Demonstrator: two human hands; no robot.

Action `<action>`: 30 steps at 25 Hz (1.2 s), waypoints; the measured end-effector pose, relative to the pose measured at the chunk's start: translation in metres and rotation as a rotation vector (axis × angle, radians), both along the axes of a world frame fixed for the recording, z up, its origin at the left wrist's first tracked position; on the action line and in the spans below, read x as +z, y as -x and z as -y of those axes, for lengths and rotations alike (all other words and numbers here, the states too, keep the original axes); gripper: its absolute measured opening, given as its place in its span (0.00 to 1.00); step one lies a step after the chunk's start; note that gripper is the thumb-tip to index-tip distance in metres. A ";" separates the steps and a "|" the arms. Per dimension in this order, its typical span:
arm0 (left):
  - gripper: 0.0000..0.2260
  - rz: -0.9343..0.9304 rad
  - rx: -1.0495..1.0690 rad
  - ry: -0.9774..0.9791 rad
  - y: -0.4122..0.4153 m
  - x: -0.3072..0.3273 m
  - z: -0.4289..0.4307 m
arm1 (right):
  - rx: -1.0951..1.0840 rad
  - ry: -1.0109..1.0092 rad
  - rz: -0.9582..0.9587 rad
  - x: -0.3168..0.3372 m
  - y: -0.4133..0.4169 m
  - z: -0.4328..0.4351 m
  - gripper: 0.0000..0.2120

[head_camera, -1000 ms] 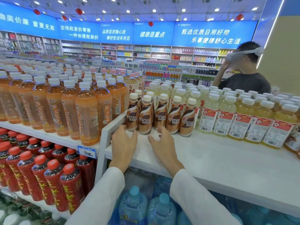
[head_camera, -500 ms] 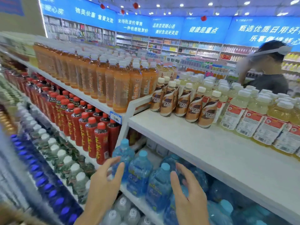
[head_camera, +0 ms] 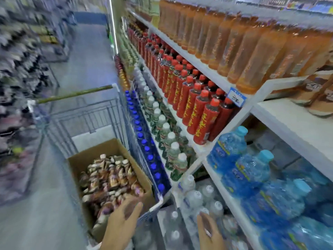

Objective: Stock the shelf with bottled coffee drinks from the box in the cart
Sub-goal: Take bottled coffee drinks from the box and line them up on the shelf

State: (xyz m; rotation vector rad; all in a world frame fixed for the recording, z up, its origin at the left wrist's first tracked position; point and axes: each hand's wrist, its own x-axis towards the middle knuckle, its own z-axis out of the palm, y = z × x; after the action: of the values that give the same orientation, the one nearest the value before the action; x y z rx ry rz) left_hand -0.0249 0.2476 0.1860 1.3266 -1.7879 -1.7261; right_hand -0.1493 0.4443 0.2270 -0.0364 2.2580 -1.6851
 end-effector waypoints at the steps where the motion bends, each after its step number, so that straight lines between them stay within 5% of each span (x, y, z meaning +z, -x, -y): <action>1: 0.02 0.031 0.042 -0.037 -0.008 -0.007 0.009 | -0.003 0.000 0.044 -0.012 0.000 0.014 0.22; 2: 0.02 0.061 0.069 -0.072 -0.014 -0.012 0.017 | 0.025 -0.012 0.079 -0.020 0.000 0.027 0.25; 7: 0.04 0.182 0.160 -0.113 -0.037 -0.049 0.063 | 0.110 -0.211 0.171 -0.069 0.013 0.093 0.07; 12: 0.02 0.331 0.153 -0.109 -0.043 -0.085 0.114 | 0.194 -0.337 0.270 -0.097 0.019 0.151 0.07; 25: 0.23 0.451 0.251 -0.045 0.051 -0.199 0.311 | 0.503 -0.516 0.413 -0.128 0.058 0.255 0.05; 30: 0.34 0.760 -0.019 0.150 0.088 -0.266 0.364 | 0.566 -0.531 0.440 -0.148 0.076 0.271 0.05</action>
State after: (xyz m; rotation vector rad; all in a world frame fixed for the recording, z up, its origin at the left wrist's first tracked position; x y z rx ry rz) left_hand -0.1129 -0.1165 -0.0801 2.0719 -2.2403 -1.1183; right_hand -0.2256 0.1730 0.0786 -0.1488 2.0193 -0.7031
